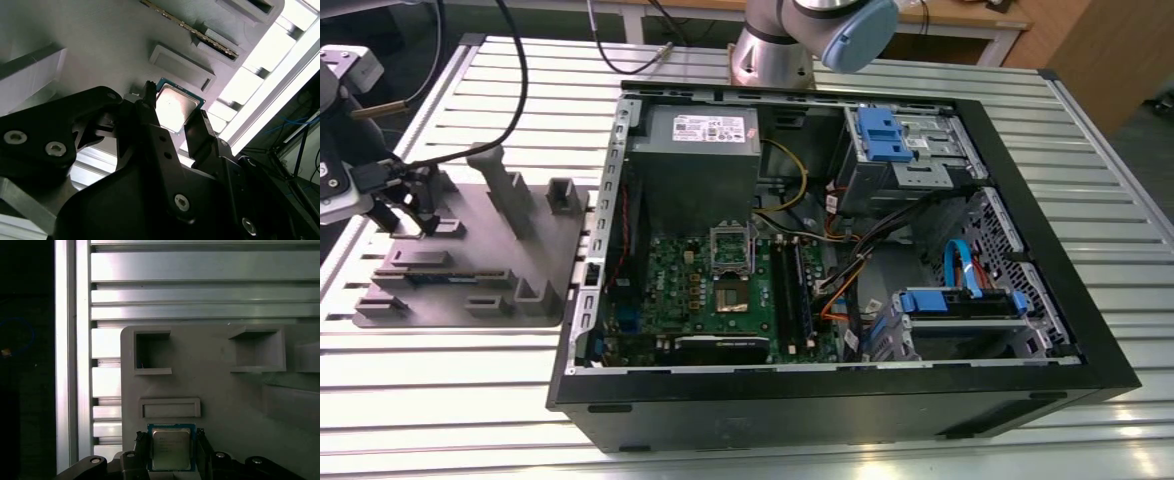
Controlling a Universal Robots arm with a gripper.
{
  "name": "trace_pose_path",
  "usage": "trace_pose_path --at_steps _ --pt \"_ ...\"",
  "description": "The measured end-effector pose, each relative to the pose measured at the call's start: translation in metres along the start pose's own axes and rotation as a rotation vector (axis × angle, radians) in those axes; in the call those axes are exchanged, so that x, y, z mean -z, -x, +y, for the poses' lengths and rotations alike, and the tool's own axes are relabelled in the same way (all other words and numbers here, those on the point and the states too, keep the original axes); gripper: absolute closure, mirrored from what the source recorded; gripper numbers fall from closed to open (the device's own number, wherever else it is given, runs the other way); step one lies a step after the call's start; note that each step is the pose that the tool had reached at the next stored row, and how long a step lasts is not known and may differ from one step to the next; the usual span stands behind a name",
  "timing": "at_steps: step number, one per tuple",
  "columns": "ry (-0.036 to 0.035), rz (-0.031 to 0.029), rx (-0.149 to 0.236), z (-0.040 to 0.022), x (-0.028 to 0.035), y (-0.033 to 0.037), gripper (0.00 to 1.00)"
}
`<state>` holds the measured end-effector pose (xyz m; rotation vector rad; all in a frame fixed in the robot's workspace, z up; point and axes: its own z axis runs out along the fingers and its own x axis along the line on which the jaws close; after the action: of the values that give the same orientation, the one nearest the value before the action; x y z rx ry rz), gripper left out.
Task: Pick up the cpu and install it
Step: 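Pick up the cpu and move it towards the insertion slot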
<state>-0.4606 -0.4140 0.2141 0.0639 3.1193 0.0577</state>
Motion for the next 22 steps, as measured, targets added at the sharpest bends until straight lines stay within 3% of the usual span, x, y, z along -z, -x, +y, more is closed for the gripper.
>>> trace_pose_path --at_steps 22 --pt "0.0009 0.0001 0.000 0.0003 0.0079 0.0001 0.53"
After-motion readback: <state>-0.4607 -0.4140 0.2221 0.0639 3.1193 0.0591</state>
